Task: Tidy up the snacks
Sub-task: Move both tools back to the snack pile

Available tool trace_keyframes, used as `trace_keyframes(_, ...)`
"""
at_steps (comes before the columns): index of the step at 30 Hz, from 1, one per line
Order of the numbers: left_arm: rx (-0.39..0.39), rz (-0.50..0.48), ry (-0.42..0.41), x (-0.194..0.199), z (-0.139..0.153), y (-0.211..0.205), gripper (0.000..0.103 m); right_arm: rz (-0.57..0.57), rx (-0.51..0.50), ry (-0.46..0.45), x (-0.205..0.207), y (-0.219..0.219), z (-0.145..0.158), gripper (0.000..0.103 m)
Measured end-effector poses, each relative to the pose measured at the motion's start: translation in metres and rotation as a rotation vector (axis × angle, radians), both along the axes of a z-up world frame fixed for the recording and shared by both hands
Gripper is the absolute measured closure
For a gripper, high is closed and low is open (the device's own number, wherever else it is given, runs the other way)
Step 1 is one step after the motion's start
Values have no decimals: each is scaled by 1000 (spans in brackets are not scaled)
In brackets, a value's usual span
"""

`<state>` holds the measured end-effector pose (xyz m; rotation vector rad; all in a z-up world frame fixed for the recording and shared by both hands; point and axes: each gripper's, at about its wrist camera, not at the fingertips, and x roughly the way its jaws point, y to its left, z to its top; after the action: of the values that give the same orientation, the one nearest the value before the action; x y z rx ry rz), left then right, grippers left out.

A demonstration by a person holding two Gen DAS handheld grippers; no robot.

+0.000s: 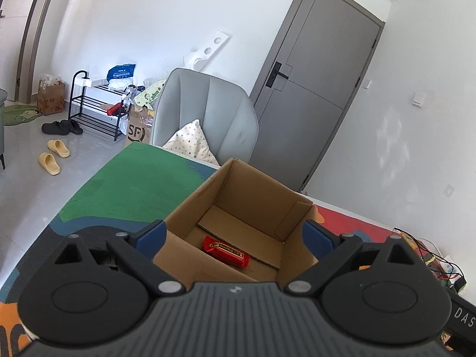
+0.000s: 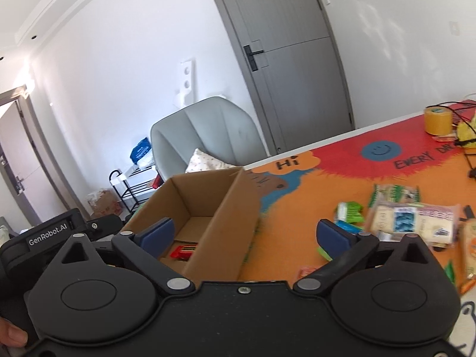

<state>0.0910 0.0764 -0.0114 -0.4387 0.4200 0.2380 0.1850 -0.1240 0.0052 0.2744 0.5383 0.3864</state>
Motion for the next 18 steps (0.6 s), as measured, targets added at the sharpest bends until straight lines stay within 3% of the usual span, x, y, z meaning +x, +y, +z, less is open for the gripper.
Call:
trace_keyframes(5,64,-50,37,1,1,-22,6,-51,-12,27,-9,-27,-5,0)
trace_keyframes(18,22,-163,21,-4,-1,-62,6,-165,-20,23,-31,-89,-10,0)
